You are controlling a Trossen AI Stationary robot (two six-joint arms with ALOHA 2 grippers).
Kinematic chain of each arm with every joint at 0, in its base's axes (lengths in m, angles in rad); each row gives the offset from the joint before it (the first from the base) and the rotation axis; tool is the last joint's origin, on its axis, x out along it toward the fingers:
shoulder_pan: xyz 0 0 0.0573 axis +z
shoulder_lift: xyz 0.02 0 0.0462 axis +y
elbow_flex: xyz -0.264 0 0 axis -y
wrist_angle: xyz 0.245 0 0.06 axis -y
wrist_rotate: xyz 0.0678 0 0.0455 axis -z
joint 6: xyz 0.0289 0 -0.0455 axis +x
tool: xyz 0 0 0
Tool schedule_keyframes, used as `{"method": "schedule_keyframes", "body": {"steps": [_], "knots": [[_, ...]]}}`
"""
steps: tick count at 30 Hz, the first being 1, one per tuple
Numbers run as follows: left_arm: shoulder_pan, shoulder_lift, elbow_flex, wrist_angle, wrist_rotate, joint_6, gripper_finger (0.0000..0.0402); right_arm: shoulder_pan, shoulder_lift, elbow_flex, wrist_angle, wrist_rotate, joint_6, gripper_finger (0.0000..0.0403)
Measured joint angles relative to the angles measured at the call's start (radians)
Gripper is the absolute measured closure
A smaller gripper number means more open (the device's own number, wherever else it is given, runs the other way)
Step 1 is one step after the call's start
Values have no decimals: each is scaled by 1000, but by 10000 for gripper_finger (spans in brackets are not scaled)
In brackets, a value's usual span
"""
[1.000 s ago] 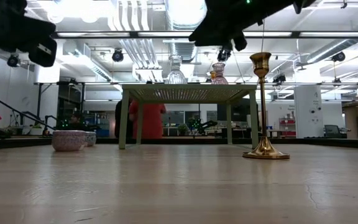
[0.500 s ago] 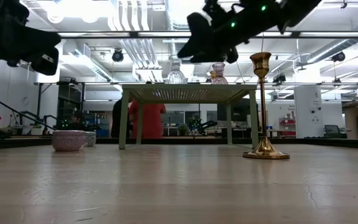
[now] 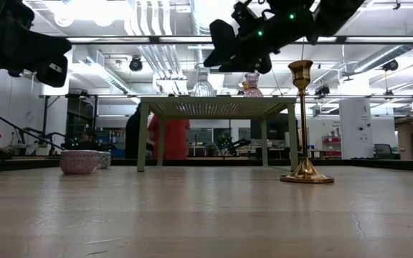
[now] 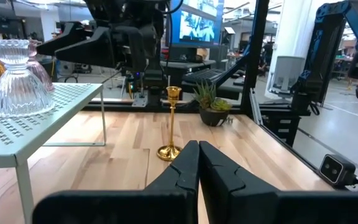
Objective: Pick & Place candle stick holders
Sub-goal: Put the transparent candle holder on the shelf
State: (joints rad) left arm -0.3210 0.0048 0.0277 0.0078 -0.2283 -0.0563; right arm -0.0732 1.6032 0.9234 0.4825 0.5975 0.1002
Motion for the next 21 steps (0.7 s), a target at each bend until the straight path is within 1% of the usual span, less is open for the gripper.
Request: {"method": "schedule_keyframes", "body": {"steps": [10, 17, 21], "knots": [[0, 0, 0, 0, -1, 0, 388, -21, 49, 0, 12, -22, 36, 134], [0, 4, 0, 0, -1, 0, 388, -24, 69, -1, 124, -22, 21, 116], [0, 4, 0, 0, -2, 0, 388, -35, 69, -1, 127, -23, 5, 109]]}}
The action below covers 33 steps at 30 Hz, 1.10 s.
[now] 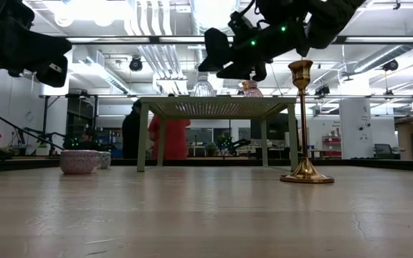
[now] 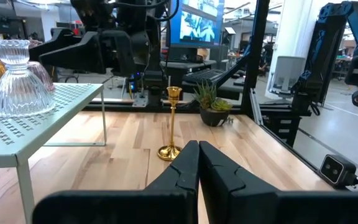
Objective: Pick & Place candle stick holders
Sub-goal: Put the transparent candle holder on the shelf
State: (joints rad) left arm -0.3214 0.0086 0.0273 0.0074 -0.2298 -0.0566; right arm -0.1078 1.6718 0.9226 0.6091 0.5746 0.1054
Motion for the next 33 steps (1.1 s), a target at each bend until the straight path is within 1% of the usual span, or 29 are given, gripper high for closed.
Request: {"method": "schedule_keyframes", "body": {"steps": [6, 12, 24, 29, 33], "knots": [[0, 1, 0, 0, 0, 0, 388, -4, 18, 0, 14, -9, -8, 106], [0, 5, 0, 0, 0, 0, 388, -7, 54, 11, 24, -7, -29, 115], [0, 7, 0, 0, 0, 0, 388, -34, 125, 89, 34, -10, -54, 132], [0, 7, 0, 0, 0, 0, 388, -35, 165, 129, 30, -7, -74, 145], [0, 8, 0, 0, 0, 0, 388, -35, 165, 140, 30, -6, -80, 162]]}}
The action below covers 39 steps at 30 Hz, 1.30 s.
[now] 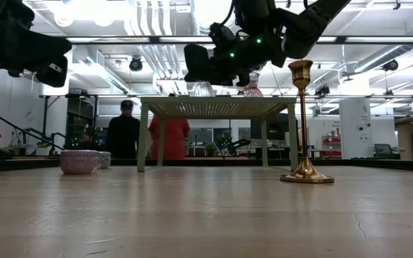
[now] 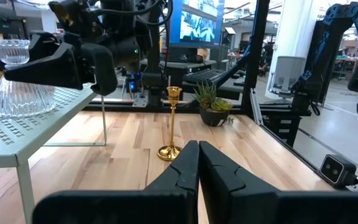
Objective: Pick & Place candle stick holders
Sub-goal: Put the transparent candle holder on the shelf
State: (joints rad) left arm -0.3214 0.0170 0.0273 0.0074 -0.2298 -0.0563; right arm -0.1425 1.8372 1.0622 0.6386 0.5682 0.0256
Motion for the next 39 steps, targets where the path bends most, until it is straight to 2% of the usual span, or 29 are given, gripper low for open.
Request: {"method": "schedule_keyframes", "body": {"steps": [19, 28, 35, 39], "knots": [[0, 1, 0, 0, 0, 0, 388, -13, -20, -10, -2, 0, -14, 283], [0, 1, 0, 0, 0, 0, 388, -10, -41, -13, -21, -2, -2, 263], [0, 1, -1, 0, 0, 0, 388, -4, -126, -22, -145, -4, 54, 281], [0, 1, -1, 0, 0, 0, 388, -4, -185, -47, -216, -13, 86, 275]]}}
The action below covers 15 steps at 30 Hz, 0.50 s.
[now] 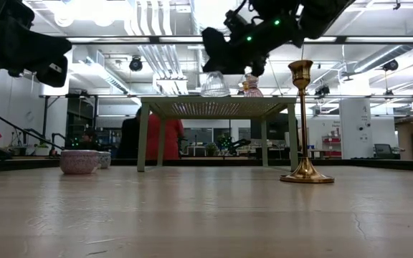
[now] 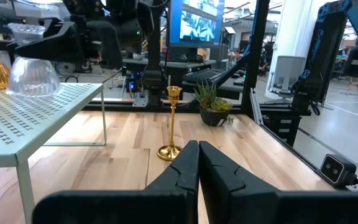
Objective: Pick & Place candle stick holders
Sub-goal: Put the transparent candle holder on the shelf
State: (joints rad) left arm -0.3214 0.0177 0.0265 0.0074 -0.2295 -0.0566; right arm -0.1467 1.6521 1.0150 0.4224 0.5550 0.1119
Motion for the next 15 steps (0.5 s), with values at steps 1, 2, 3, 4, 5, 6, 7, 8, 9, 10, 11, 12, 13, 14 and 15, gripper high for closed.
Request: {"method": "schedule_keyframes", "body": {"steps": [1, 2, 3, 4, 5, 6, 7, 8, 9, 10, 11, 12, 13, 14, 15], "knots": [[0, 0, 0, 0, 0, 0, 388, 0, -16, -8, -13, -8, 11, 272], [0, 0, 0, 0, 0, 0, 388, 0, -32, -15, -31, -12, 20, 269], [0, 0, 0, 0, 0, 0, 388, 3, -47, -24, -42, -13, 25, 267], [0, 0, 0, 0, 0, 0, 388, 5, -62, -31, -62, -13, 31, 266], [0, 0, 0, 0, 0, 0, 388, 8, -75, -40, -77, -13, 38, 266], [0, 0, 0, 0, 0, 0, 388, 10, -90, -51, -83, -14, 42, 267], [0, 0, 0, 0, 0, 0, 388, 12, -105, -66, -85, -17, 45, 270], [0, 0, 0, 0, 0, 0, 388, 16, -120, -79, -87, -17, 46, 272], [0, 0, 0, 0, 0, 0, 388, 19, -136, -93, -86, -17, 47, 275], [0, 0, 0, 0, 0, 0, 388, 24, -152, -107, -83, -17, 47, 277], [0, 0, 0, 0, 0, 0, 388, 26, -168, -122, -83, -17, 47, 279], [0, 0, 0, 0, 0, 0, 388, 29, -186, -139, -83, -16, 50, 280], [0, 0, 0, 0, 0, 0, 388, 31, -204, -156, -84, -16, 58, 280], [0, 0, 0, 0, 0, 0, 388, 31, -221, -173, -84, -16, 68, 279], [0, 0, 0, 0, 0, 0, 388, 31, -241, -191, -83, -15, 78, 277]]}}
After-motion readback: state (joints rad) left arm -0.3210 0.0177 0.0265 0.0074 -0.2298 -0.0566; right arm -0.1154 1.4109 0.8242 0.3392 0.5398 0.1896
